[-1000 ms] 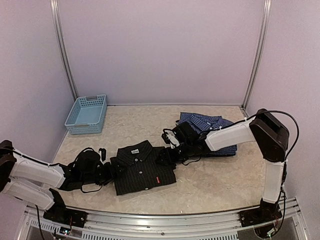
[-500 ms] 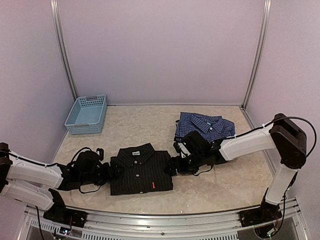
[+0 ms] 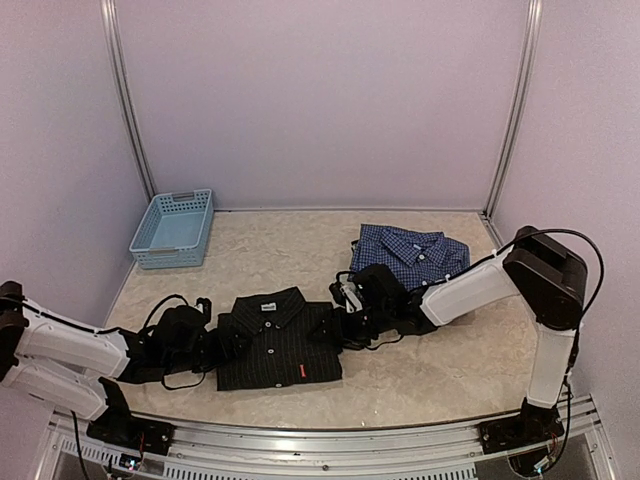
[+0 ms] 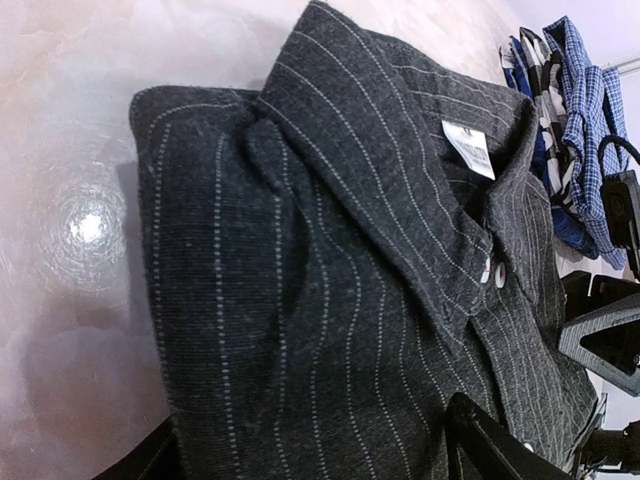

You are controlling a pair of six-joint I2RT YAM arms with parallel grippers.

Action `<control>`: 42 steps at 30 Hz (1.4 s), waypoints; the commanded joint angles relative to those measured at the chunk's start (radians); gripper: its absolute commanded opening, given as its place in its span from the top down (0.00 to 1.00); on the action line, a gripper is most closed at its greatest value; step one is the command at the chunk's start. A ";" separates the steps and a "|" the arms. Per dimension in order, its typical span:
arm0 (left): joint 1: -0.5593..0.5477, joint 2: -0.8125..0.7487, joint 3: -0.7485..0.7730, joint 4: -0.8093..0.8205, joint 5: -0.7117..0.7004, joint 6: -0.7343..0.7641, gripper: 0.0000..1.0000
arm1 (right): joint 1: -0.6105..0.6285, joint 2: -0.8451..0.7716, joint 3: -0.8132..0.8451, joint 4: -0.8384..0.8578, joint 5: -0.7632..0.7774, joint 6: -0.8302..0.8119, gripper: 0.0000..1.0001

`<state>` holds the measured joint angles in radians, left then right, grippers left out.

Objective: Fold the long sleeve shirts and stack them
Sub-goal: Pick up the square-folded shirt from the center of the board.

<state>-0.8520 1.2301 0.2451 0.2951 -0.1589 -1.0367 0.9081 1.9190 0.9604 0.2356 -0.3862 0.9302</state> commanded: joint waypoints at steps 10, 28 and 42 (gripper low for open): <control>-0.052 0.118 -0.014 0.004 0.034 -0.003 0.25 | 0.019 0.068 0.002 0.108 -0.068 0.045 0.56; -0.048 -0.039 0.108 -0.224 -0.164 0.131 0.16 | -0.022 -0.113 0.156 -0.150 0.040 -0.165 1.00; 0.080 -0.202 0.176 -0.315 -0.189 0.233 0.14 | -0.258 -0.277 0.506 -0.650 0.115 -0.482 1.00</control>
<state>-0.7887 1.0332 0.3885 0.0254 -0.3374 -0.8467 0.7322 1.7473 1.4044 -0.2581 -0.3157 0.5579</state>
